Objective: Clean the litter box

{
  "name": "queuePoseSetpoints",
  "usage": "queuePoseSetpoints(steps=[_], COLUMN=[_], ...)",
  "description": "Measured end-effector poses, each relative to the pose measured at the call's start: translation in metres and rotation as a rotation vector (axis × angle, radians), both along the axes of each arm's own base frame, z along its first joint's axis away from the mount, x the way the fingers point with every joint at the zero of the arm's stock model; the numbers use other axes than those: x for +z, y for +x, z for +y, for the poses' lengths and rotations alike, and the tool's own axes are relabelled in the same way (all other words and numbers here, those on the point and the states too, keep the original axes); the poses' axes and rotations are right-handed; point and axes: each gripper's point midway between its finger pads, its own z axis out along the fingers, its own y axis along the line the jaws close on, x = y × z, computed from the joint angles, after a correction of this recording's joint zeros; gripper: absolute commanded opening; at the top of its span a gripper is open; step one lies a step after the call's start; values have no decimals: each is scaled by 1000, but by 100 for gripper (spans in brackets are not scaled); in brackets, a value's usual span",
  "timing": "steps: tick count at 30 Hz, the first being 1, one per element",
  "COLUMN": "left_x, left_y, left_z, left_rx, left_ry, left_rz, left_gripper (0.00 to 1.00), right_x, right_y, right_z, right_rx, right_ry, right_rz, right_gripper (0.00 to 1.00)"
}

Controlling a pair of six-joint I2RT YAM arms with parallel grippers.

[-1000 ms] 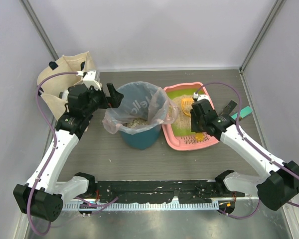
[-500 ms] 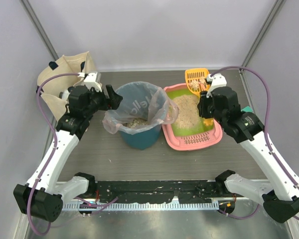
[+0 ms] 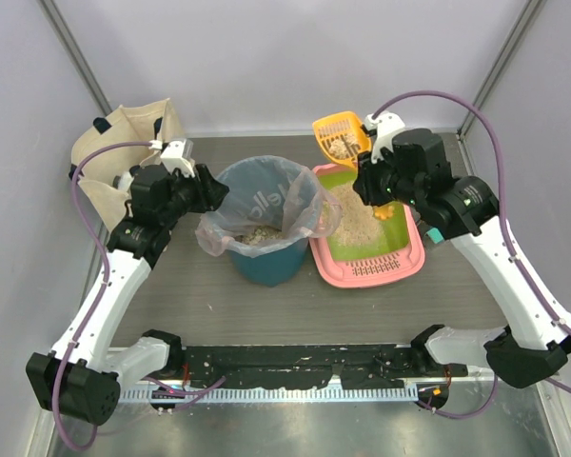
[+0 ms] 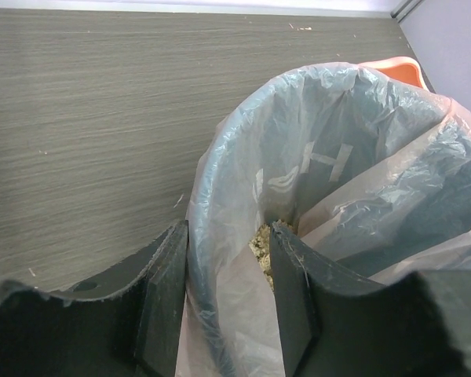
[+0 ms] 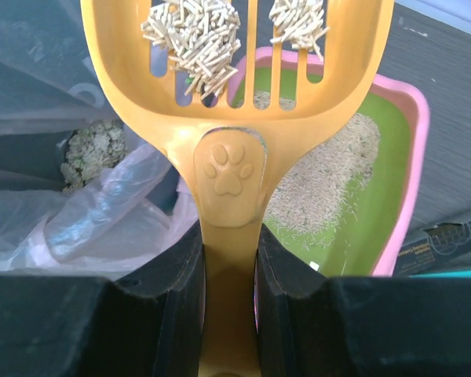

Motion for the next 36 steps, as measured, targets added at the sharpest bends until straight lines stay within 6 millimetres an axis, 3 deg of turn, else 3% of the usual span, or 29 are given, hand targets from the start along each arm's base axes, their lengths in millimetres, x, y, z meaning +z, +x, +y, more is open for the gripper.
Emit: queuePoseSetpoints(steps=[6, 13, 18, 28, 36], left_x=[0, 0, 0, 0, 0], left_y=[-1, -1, -1, -1, 0], left_z=[1, 1, 1, 3, 4], left_rx=[4, 5, 9, 18, 22], left_ry=[-2, -4, -6, -4, -3], left_rz=[1, 0, 1, -1, -1], left_gripper=[47, 39, 32, 24, 19], right_x=[-7, -13, -23, -46, -52], right_y=[-18, -19, -23, 1, 9], right_z=[27, 28, 41, 39, 61], right_rx=[110, 107, 140, 141, 207], right_ry=[-56, -113, -258, -492, -651], right_rz=[39, 36, -8, -155, -314], right_gripper=[1, 1, 1, 1, 1])
